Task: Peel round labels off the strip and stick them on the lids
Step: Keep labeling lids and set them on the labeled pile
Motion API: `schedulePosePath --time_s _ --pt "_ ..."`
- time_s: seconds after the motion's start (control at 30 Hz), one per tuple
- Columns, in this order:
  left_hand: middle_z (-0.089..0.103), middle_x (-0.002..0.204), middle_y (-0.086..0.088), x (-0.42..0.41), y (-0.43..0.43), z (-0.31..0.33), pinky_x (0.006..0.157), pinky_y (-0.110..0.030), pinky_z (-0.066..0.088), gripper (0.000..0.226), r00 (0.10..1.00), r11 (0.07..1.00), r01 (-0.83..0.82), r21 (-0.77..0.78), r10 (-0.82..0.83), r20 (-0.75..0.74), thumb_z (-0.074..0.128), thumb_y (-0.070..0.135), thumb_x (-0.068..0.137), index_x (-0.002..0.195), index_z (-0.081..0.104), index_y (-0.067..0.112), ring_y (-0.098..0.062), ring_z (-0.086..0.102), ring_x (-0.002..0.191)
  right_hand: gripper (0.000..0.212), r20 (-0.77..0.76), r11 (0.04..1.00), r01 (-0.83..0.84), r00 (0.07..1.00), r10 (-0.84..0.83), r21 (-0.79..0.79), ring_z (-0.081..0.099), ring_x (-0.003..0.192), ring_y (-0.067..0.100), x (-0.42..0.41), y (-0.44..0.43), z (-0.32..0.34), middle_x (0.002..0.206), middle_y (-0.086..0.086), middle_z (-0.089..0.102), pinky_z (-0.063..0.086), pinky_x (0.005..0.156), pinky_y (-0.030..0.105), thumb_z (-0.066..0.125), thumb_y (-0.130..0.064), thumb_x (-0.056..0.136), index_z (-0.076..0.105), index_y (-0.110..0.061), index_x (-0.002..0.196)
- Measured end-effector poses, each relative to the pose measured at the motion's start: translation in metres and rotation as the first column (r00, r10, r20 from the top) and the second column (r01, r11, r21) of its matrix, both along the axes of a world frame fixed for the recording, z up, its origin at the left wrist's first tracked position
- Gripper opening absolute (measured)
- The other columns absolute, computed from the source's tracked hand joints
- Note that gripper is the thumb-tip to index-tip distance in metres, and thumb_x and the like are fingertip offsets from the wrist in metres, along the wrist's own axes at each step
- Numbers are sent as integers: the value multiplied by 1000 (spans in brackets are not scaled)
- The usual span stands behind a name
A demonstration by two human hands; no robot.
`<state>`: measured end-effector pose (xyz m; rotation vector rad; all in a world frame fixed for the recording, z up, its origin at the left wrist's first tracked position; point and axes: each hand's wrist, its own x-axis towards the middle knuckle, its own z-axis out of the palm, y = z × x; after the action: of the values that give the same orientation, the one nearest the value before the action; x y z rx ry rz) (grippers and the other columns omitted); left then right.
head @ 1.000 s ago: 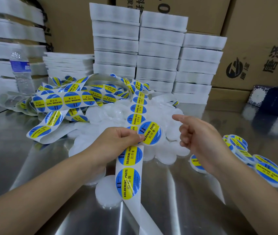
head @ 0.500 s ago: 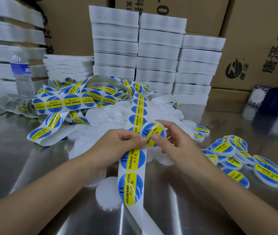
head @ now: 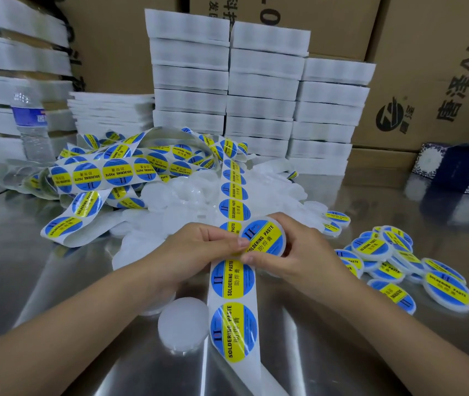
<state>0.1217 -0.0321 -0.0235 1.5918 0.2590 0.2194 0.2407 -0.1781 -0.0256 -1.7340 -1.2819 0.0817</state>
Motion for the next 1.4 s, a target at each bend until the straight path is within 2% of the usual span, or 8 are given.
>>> schedulePosePath --time_s 0.2,0.57,0.67,0.83,1.07,1.17,1.27,1.4 --pt "76 90 -11 -2 0 0 67 -24 56 33 998 998 63 16 -63 -13 74 39 60 83 79 16 -22 73 82 58 127 996 70 990 -62 -63 64 70 -2 -3 2 -2 76 -23 67 49 62 19 62 -75 55 46 -53 106" --pt "75 92 -12 3 0 0 81 -32 57 43 996 999 -34 27 36 -81 63 50 67 84 78 14 -27 72 86 23 30 998 43 999 -41 -40 63 71 0 2 3 -1 77 -21 68 48 60 14 56 -67 67 60 -48 79" --pt "75 94 -12 3 0 0 77 -29 58 44 997 999 -33 0 33 -74 61 49 68 85 78 13 -25 72 84 30 45 997 54 998 -52 -54 63 73 7 3 4 -1 78 -13 68 51 65 26 46 -70 69 61 -47 79" --pt "75 95 -10 2 0 -1 71 -26 57 38 997 1000 -11 -26 9 -71 62 48 66 81 79 17 -21 72 81 36 7 999 28 1000 -28 -15 63 73 5 3 3 -2 78 -11 68 49 64 19 38 -62 76 63 -37 80" --pt "76 86 -11 4 -1 -1 72 -28 56 41 988 999 -42 -8 40 -147 61 51 71 70 78 15 -21 71 72 42 37 1000 13 999 -13 1 57 60 18 1 3 -3 71 7 63 49 56 30 38 -61 82 61 -26 86" --pt "76 84 -8 6 1 -1 65 -25 55 35 989 998 -62 19 64 -134 58 39 86 73 79 15 -16 70 67 29 -38 991 109 994 -106 76 51 46 10 4 4 1 61 6 58 43 46 25 45 -48 90 58 -24 81" --pt "76 94 -4 4 2 0 66 -24 56 17 993 998 -42 36 46 -105 68 27 76 84 79 17 -15 72 75 23 -46 954 274 962 -271 118 54 49 15 12 2 5 53 0 55 46 53 33 47 -43 91 52 -24 80" --pt "75 98 4 3 2 -2 74 -23 57 23 996 995 -11 100 20 -87 68 3 80 89 79 22 -14 72 87 25 288 828 561 796 -533 -18 58 74 34 22 -3 11 74 9 66 46 65 41 43 -43 93 41 -18 91"
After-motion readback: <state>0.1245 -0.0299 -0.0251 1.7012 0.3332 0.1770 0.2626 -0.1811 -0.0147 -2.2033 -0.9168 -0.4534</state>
